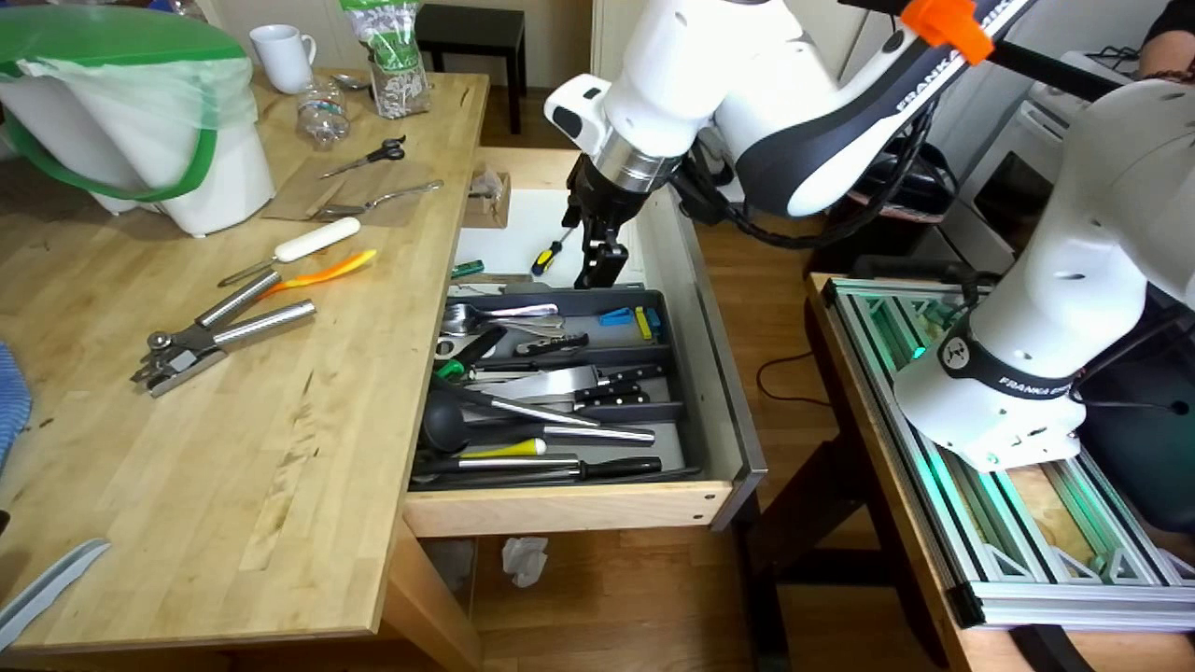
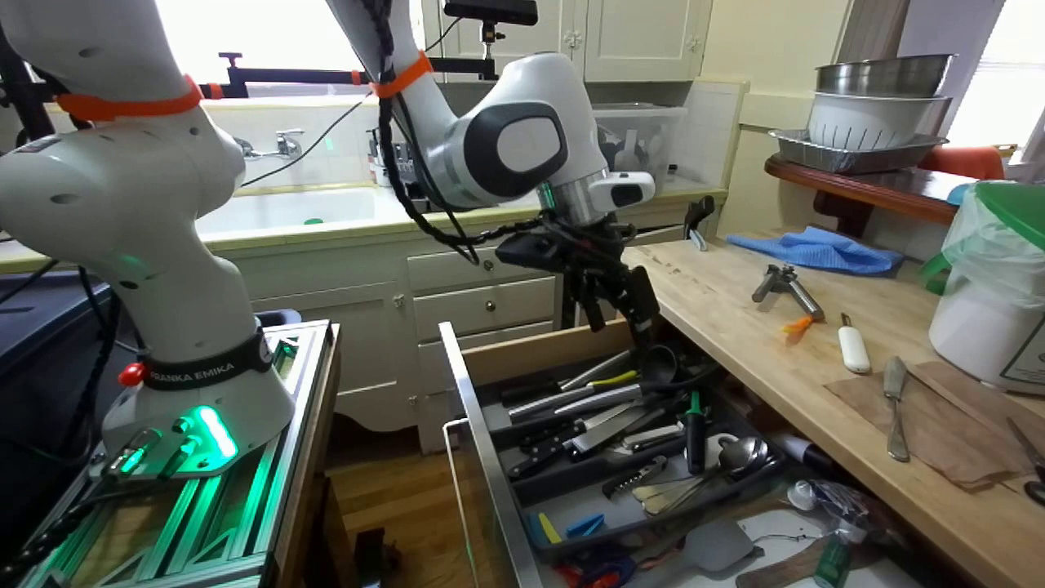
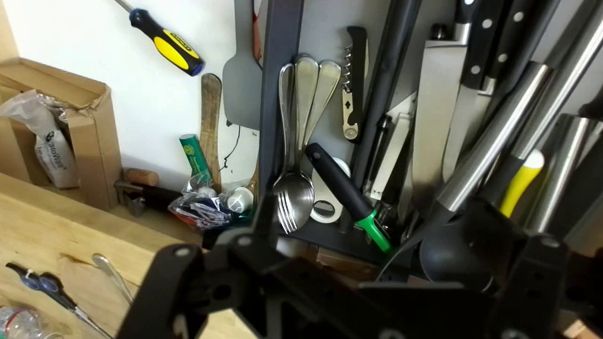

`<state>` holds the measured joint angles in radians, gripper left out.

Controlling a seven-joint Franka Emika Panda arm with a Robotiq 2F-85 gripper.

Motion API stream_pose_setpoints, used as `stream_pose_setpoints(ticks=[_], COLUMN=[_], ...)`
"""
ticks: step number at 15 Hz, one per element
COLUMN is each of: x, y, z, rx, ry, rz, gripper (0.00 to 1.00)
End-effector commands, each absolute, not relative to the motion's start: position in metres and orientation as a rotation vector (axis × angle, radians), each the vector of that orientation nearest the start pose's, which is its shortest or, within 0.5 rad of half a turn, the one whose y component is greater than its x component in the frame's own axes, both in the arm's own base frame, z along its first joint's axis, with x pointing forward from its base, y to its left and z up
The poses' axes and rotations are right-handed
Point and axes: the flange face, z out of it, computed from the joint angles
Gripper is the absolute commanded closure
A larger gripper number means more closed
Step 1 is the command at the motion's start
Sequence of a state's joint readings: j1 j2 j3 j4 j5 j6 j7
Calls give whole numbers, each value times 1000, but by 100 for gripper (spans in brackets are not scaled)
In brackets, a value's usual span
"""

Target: Move the fork in the drawer to the left then remove the spoon from the drawer and put it on the table

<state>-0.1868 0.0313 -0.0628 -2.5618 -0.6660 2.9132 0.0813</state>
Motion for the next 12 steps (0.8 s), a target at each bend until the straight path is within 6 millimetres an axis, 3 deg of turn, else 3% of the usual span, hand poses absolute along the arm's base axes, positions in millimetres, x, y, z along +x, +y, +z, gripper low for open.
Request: stream_pose_setpoints(ticks=[1,3,4,6,9,12], x=[473,466,464,460,463,470], y=[-114,-129,-118,-129,-129,-136], z=[251,220,247,227,221,201], rx=[-3370,-3337,-3365,-3353,-3348,-3338], ry=[-492,-342,-430,-388,-380,-285], rz=[-548,-495,-510,-477,-468,-449], gripper=[0,0,0,0,0,0])
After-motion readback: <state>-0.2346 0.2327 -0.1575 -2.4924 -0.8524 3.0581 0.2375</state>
